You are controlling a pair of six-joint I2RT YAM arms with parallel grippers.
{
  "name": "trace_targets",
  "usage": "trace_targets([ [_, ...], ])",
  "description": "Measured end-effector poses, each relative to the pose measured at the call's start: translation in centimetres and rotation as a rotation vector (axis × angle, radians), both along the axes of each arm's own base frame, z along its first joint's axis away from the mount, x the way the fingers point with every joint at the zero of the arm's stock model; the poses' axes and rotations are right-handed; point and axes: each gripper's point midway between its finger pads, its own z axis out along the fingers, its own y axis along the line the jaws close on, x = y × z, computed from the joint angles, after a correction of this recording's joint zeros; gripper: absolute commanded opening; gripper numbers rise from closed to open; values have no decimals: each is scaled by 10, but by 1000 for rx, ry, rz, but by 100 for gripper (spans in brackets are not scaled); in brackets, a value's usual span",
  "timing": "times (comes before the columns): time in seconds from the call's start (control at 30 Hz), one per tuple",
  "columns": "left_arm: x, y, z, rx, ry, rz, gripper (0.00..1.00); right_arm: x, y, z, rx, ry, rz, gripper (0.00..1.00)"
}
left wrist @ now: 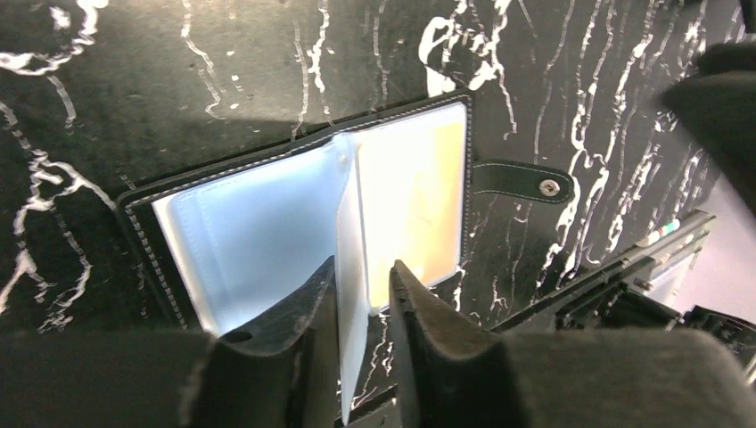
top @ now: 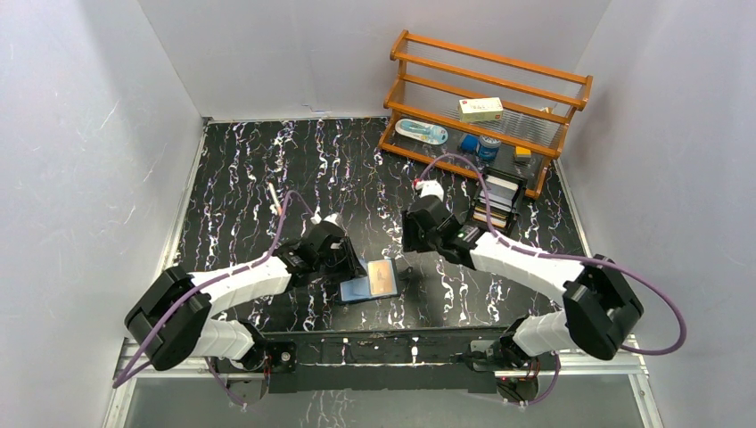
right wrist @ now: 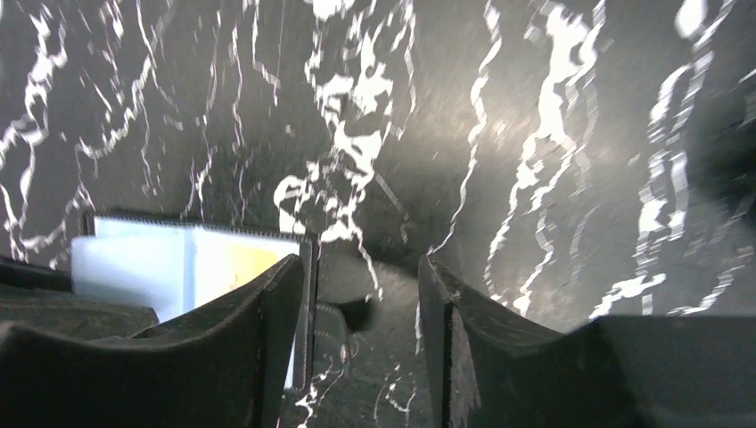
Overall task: Put the credit cards into the card holder
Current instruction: Adjust the card slot in the card holder, then pick up the credit card from the card box.
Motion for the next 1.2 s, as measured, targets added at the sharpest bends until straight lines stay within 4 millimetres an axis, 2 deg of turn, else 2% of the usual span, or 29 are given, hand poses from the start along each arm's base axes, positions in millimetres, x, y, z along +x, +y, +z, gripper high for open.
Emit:
trace_targets([
  [0.07,0,6,-1,30,1,9,22,12,-5,19,-7,-56,-10,74],
  [0.13,-2,12,-2,58,-2,15,9,30,-8,46,-6,-132,-22,86],
  [0.2,-2,17,0,74,-12,18,1,50,-10,75,-9,-209,-31,98],
  [0.33,0,22,4,85,-36,15,0,81,-20,117,-48,-326,-34,99],
  [0.43,0,26,2,105,-38,4,3,108,-36,133,-154,-377,-54,98],
  [0.57,2,35,-1,133,-38,-5,9,140,-83,127,-392,-371,-87,97],
  [0.6,3,37,-2,136,-38,-6,15,145,-104,120,-474,-350,-82,96],
  [0.67,6,42,-3,145,-39,-4,26,148,-132,113,-569,-314,-63,93],
  [0.8,11,52,-1,163,-49,10,34,149,-178,102,-660,-275,13,86],
  [0.9,15,55,10,167,-82,10,44,146,-199,95,-685,-255,83,74],
  [1.03,27,50,41,143,-164,4,50,150,-222,91,-687,-240,134,59],
  [1.2,43,44,80,124,-264,-10,58,155,-237,73,-673,-201,185,60],
])
